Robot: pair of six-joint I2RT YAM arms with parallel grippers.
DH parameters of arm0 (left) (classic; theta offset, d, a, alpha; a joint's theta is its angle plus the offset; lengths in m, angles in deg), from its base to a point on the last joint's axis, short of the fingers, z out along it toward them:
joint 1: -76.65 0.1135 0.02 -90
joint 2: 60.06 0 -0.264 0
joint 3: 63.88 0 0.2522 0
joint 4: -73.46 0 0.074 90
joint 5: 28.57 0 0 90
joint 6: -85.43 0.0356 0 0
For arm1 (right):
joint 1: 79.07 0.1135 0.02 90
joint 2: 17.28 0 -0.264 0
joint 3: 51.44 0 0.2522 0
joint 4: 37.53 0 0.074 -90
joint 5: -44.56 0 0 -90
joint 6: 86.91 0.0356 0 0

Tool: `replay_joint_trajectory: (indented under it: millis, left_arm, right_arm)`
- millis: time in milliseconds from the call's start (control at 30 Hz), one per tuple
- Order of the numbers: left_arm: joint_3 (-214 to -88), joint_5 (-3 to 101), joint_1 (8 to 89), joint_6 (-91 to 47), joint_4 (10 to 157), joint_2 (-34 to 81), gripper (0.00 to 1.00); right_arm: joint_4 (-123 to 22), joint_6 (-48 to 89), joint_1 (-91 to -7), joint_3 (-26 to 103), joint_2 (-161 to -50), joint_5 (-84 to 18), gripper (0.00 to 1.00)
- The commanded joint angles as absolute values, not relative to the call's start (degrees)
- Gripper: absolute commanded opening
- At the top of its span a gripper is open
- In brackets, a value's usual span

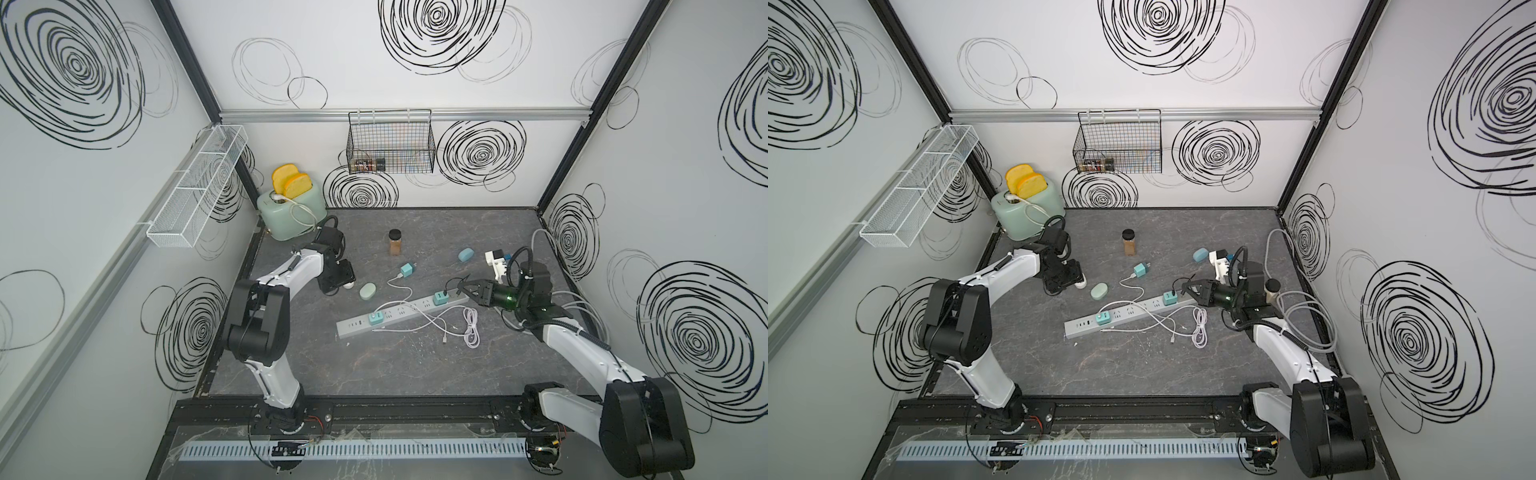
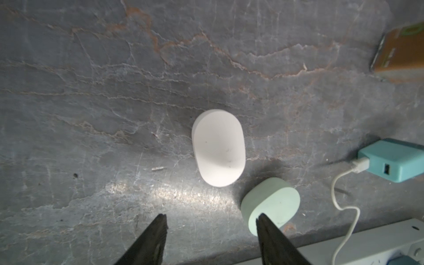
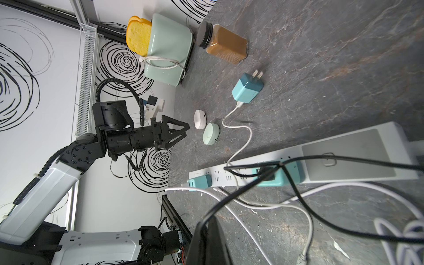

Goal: Charge the bluetooth headset
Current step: Place the bluetooth headset at the center of the board, then pick up the bluetooth headset from the center of the board.

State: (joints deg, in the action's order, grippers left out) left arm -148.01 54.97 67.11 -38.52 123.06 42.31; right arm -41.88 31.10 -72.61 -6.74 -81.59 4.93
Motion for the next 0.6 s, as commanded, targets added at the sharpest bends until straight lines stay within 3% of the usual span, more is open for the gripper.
replay_joint_trajectory:
  millis: [0, 567]
  left_arm:
    - [-150.4, 54.5, 67.7, -40.3, 120.5, 45.1, 0.66]
    - [-155.8, 56.8, 67.2, -38.6, 121.3, 51.9, 0.68]
  right_arm:
    - [-41.9, 30.6, -72.5, -7.3, -80.7, 5.1, 0.0]
    - [-42.0, 30.7, -72.7, -7.1, -80.9, 5.8, 0.0]
